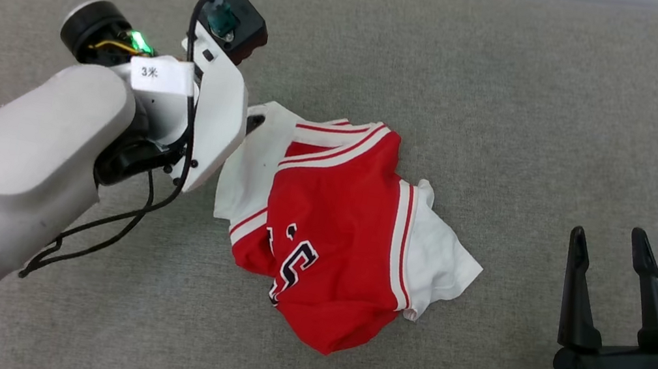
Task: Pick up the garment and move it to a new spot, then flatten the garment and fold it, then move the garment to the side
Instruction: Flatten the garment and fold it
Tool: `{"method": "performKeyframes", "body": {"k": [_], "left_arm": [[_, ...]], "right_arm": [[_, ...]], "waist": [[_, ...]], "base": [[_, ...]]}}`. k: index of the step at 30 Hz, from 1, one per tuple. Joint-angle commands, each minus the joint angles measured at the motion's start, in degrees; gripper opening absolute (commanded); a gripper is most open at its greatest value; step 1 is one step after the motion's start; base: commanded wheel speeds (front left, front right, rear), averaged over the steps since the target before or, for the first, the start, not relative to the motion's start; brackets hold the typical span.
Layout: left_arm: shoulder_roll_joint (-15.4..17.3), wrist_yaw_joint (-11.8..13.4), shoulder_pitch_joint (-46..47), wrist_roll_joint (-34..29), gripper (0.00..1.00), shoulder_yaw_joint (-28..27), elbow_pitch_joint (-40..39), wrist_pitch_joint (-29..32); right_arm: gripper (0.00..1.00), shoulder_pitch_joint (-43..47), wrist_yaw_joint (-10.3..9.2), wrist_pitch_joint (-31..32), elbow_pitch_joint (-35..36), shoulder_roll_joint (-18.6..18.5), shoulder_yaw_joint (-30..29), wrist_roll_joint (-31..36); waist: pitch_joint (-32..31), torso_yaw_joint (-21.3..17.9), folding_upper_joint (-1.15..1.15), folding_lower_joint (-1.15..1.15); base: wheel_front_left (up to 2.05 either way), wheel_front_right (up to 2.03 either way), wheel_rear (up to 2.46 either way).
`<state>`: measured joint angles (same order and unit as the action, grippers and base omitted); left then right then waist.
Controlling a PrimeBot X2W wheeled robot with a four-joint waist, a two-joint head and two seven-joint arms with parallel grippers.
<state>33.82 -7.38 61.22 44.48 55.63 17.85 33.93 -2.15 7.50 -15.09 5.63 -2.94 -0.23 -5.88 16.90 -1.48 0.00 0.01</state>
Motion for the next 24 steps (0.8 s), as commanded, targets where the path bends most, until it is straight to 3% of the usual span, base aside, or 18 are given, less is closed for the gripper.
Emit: {"method": "performKeyframes", "body": {"k": [1,5,14,15,16,17,24], "left_arm": [[0.31,0.04,0.99,2.08,1.0,1.55,0.57,1.58],[1.45,0.03,4.23,7.07,1.0,7.06,2.55,5.37],[2.42,0.02,3.4,11.77,1.0,16.79,6.42,8.94],[2.26,-0.01,2.25,11.9,0.8,17.9,6.38,9.1],[2.19,-0.02,2.13,11.91,0.15,18.02,6.31,8.5],[2.07,-0.02,2.24,11.27,0.0,18.04,6.36,7.89],[2.99,0.03,4.5,8.07,0.0,17.71,4.46,-0.25]], "right_arm": [[1.0,-0.97,-0.02,-0.12,0.29,0.12,0.15,0.15],[1.0,-2.45,-0.02,-0.12,0.46,0.11,0.5,0.04],[1.0,-4.15,-0.02,-0.12,0.59,0.12,0.6,-0.51],[1.0,-4.28,-0.02,-0.12,0.45,0.12,0.46,-0.41],[1.0,-4.27,-0.02,-0.12,0.35,0.12,0.4,-0.33],[1.0,-4.27,-0.02,-0.12,0.27,0.12,0.36,-0.23],[1.0,-1.71,-0.02,-0.12,-0.37,0.11,0.09,-0.03]], "waist": [[1.45,-0.78,0.0,-0.01],[3.61,-1.86,0.0,-0.01],[6.26,-3.86,0.0,-0.01],[6.27,-3.9,0.0,-0.01],[6.18,-3.84,0.0,-0.01],[5.96,-3.72,0.0,-0.01],[1.92,-1.48,0.0,-0.01]], "base": [[0.0,0.0,0.0],[0.0,0.0,0.0],[0.0,0.0,0.0],[0.0,0.0,0.0],[0.0,0.0,0.0],[0.0,0.0,0.0],[0.0,0.0,0.0]]}}
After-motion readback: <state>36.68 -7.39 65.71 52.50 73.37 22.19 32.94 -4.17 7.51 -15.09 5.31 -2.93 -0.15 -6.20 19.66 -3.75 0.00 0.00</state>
